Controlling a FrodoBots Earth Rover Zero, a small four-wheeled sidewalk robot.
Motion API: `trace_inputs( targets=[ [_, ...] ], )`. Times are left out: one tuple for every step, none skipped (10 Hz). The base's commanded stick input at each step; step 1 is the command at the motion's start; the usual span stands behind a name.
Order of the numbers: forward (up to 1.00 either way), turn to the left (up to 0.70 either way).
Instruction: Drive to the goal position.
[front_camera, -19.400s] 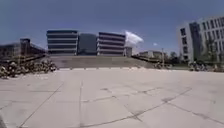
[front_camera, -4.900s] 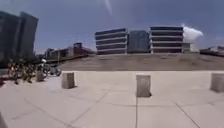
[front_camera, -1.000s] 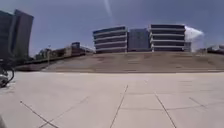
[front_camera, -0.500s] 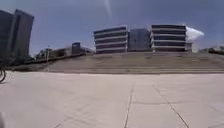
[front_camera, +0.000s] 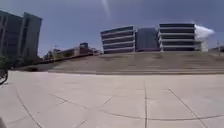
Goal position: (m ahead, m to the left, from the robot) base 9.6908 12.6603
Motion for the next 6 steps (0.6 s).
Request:
trace_inputs(
  targets=[
    [1.0, 0.39],
    [1.0, 0.4],
    [1.0, 0.4],
    [1.0, 0.4],
    [1.0, 0.15],
    [1.0, 0.0]
  ],
)
